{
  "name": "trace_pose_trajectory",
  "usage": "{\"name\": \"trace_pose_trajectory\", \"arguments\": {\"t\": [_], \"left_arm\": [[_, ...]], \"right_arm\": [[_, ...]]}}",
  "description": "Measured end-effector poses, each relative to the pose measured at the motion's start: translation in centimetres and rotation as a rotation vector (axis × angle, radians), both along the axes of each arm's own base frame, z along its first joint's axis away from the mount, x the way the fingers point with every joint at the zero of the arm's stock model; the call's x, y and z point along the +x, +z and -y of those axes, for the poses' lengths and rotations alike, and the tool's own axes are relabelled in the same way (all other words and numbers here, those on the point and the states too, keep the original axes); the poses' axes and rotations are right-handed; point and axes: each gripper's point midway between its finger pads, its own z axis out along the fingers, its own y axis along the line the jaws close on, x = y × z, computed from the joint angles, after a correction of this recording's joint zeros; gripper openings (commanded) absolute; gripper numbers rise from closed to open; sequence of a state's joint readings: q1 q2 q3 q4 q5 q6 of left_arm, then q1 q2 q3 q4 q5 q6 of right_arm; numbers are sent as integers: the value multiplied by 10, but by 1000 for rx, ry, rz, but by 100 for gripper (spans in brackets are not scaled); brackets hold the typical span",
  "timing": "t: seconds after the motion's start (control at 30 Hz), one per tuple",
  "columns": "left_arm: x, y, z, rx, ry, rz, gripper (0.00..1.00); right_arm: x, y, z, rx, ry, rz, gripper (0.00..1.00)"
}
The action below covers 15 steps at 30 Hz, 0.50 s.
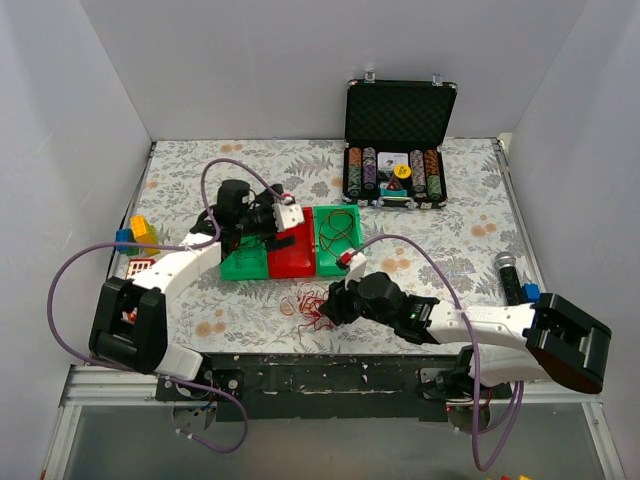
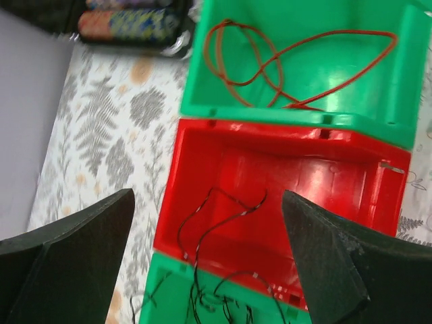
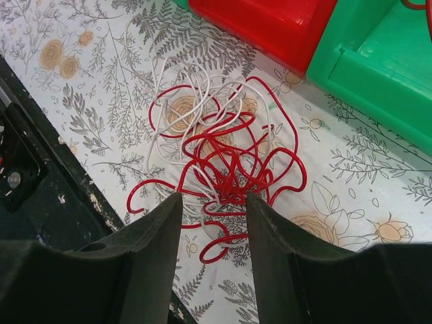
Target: Untangle the cables
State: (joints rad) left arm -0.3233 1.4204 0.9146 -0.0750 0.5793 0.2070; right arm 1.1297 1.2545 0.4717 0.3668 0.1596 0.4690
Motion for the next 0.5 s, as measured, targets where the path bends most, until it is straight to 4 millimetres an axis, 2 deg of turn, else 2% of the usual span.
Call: {"name": "trace_pose_trajectory", "arguments": {"t": [0.1, 0.27, 0.37, 0.5], "left_arm": [[-9, -18, 18, 94, -130, 47, 90], [-15, -57, 10, 258, -239, 62, 87], [-16, -66, 4, 330, -285, 76, 83], [-7, -63, 7, 373, -314, 123, 69]], "right_arm": [[0, 4, 2, 14, -4, 6, 51], [-1, 10, 7, 33, -14, 18, 51], [1, 13, 9, 39, -22, 23, 51], [2, 14, 11, 43, -28, 26, 50]]}}
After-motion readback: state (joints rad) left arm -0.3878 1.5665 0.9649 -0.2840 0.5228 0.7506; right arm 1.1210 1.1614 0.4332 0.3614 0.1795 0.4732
